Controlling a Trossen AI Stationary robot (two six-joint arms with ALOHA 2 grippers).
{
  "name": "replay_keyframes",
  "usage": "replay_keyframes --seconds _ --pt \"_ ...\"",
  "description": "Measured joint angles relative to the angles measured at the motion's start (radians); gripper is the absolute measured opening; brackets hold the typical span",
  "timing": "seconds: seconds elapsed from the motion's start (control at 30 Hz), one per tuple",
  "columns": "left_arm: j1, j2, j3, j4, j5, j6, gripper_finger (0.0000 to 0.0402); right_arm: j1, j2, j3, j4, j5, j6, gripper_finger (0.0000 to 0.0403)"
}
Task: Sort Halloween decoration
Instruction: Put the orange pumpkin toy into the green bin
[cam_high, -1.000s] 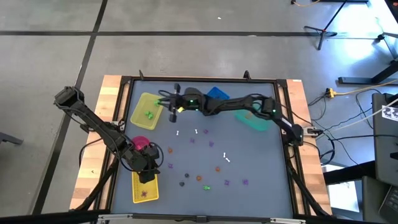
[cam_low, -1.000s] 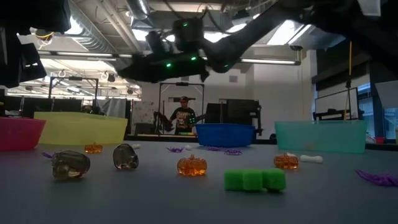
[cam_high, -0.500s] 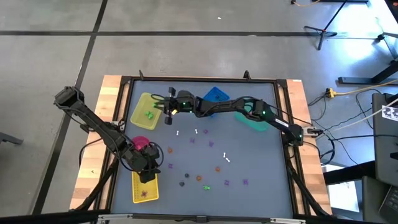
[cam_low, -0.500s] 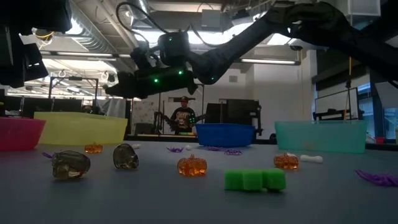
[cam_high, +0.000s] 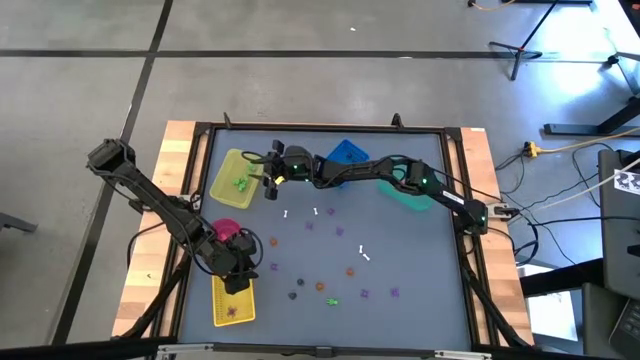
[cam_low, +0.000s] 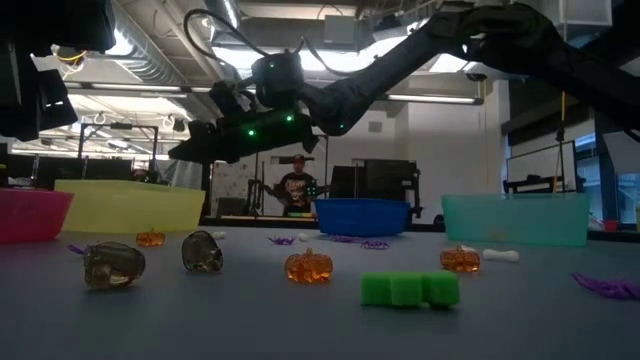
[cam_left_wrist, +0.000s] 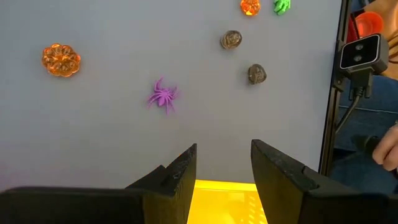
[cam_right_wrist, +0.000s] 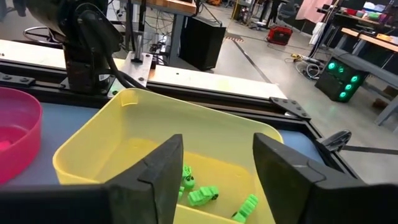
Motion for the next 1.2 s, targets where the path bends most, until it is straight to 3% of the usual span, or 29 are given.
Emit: replay_keyframes --seconds 0.23,0.43,0.7,1.2 --pt "0.0 0.0 0.0 0.0 -0.011 0.0 0.0137 0.0 -0.019 0.0 -0.076 0.0 0.0 0.0189" --pt "0.006 0.0 0.0 0.004 -0.106 -0.001 0.0137 0.0 -0.163 0.001 -0.36 -0.002 -0.029 0.0186" --pt "0.111 0.0 0.0 0.06 -0.134 0.005 0.0137 0.0 -0.377 0.001 -0.756 -0.002 -0.162 0.0186" --pt "0.291 0.0 0.0 0.197 -0.13 0.376 0.0136 0.002 -0.608 -0.004 -1.394 -0.048 -0.173 0.0186"
